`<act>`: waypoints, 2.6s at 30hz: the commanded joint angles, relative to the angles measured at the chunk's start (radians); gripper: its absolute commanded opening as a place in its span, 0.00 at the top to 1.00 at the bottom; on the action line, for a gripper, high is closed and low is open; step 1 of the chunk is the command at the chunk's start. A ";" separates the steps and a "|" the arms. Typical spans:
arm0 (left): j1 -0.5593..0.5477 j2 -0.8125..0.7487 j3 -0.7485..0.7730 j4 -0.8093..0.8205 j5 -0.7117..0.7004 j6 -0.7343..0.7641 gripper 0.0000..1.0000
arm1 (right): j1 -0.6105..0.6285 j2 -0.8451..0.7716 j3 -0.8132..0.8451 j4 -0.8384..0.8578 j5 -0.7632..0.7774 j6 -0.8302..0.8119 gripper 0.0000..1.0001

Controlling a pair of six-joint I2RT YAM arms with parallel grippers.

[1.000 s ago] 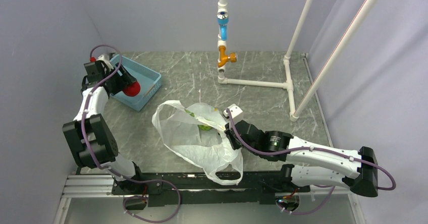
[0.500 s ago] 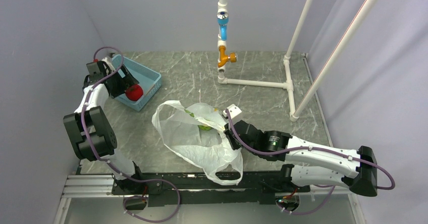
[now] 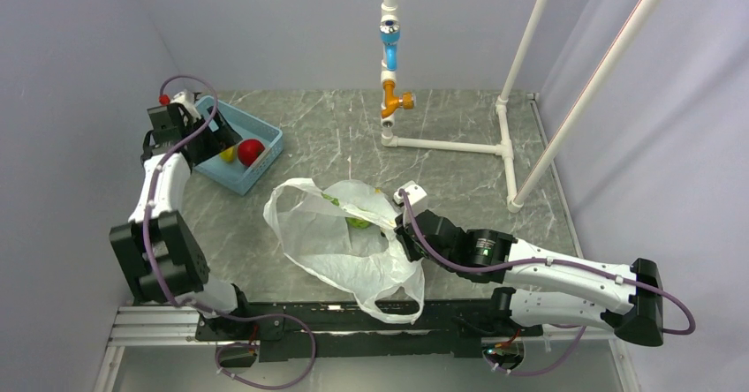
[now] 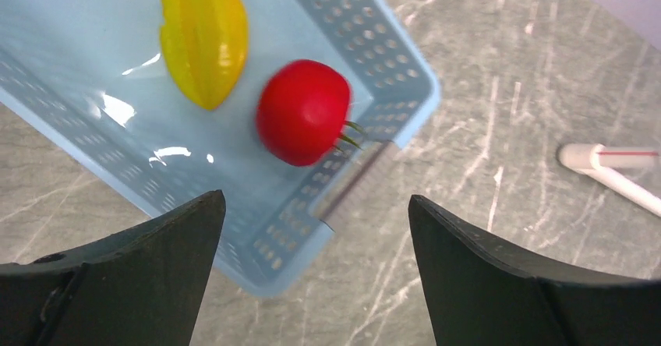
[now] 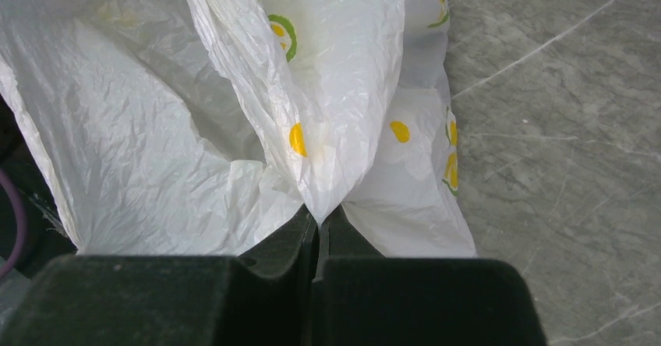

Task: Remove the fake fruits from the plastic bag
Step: Place the fake fruit in the bin, then take out the fake fruit from the plastic bag.

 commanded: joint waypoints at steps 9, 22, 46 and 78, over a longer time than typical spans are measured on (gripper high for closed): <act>-0.140 -0.604 -0.196 -0.132 0.095 0.006 0.08 | 0.005 -0.020 0.040 0.079 -0.019 -0.045 1.00; -0.225 -1.134 -0.395 -0.297 0.450 -0.202 0.10 | 0.005 -0.018 0.008 0.103 -0.023 -0.027 1.00; -1.387 -0.468 -0.434 0.163 -0.731 -0.274 0.40 | 0.005 -0.035 0.014 0.088 -0.035 -0.006 1.00; -1.377 -0.048 -0.460 0.515 -0.966 -0.268 0.09 | 0.005 -0.066 -0.025 0.071 -0.024 0.014 1.00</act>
